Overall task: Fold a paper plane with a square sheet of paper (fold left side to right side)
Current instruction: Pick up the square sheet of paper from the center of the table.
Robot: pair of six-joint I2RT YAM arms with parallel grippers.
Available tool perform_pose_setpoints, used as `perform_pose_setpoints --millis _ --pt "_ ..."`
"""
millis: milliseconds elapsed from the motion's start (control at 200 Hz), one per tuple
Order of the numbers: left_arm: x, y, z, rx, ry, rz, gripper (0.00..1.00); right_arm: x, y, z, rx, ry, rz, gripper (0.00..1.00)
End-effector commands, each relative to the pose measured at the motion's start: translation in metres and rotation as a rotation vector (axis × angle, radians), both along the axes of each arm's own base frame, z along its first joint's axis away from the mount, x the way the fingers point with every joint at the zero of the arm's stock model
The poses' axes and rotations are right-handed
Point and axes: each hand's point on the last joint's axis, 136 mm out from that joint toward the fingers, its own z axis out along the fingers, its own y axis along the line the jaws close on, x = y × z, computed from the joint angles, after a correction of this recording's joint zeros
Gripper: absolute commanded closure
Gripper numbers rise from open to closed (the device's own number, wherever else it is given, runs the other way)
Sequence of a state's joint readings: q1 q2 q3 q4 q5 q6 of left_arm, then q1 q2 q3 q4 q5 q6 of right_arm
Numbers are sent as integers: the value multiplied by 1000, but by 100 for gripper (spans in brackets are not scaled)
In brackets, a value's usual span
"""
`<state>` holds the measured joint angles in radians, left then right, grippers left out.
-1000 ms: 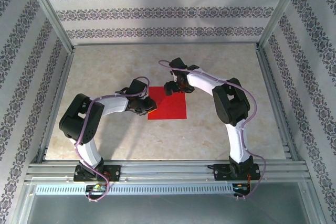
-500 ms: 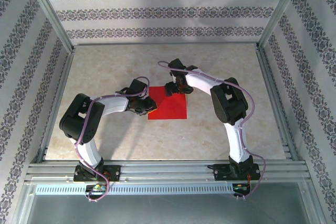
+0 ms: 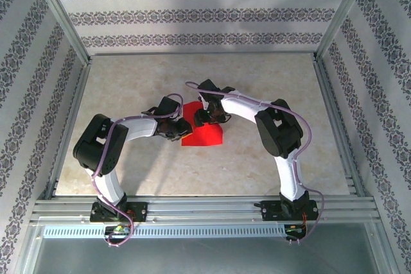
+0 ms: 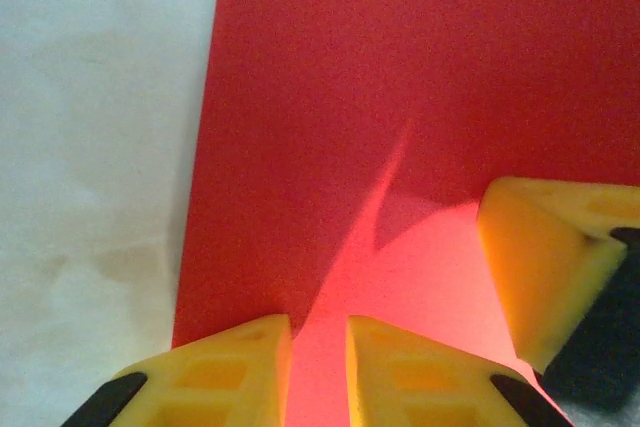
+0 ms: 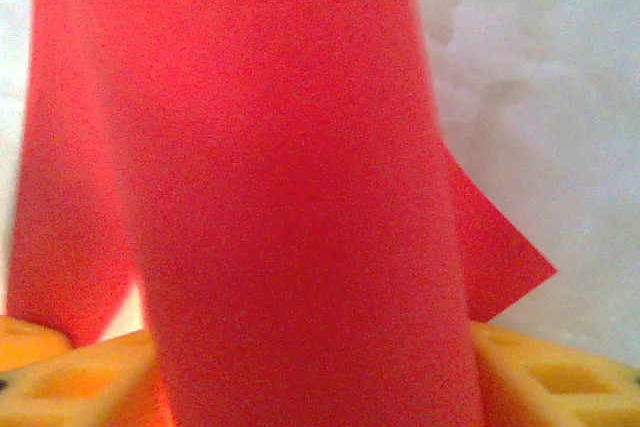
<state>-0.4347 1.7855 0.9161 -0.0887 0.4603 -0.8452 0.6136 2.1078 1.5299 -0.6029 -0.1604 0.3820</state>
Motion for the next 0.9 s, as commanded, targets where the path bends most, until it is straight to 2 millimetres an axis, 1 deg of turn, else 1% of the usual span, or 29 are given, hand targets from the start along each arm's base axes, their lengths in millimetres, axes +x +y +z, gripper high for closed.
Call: perform_pose_setpoints --millis 0,60,100,180,255,340,405,455,540,565,610,680,785,894 --pt "-4 1 -11 8 34 4 76 -10 9 14 53 27 -3 40" --pt "-4 1 -9 8 29 5 76 -10 9 15 58 30 -3 46" --pt "-4 2 -9 8 28 7 76 -10 9 16 61 32 -6 47" --pt "-3 2 -5 4 15 5 76 -10 8 18 70 32 -7 54" --pt "-2 1 0 2 -1 3 73 -10 8 23 86 32 -8 57" --pt "2 2 12 -3 -36 0 67 -12 7 31 116 31 -8 62" --pt "5 8 21 8 -57 10 56 -12 8 39 170 29 -5 64" --pt "9 14 31 -3 -73 33 51 -13 9 47 225 32 4 65" --pt "17 26 52 -41 -132 70 45 -15 8 62 315 35 8 67" --pt "19 30 60 -48 -156 79 40 -15 7 68 340 32 8 67" --pt "23 39 73 -55 -200 89 35 -16 2 74 376 26 4 67" --pt "26 52 95 -61 -276 94 30 -17 -4 91 429 2 11 68" --pt "25 65 132 -100 -395 66 24 -20 -16 116 515 -39 24 68" --pt "20 69 169 -129 -523 -6 18 -25 -27 148 622 -89 47 68"
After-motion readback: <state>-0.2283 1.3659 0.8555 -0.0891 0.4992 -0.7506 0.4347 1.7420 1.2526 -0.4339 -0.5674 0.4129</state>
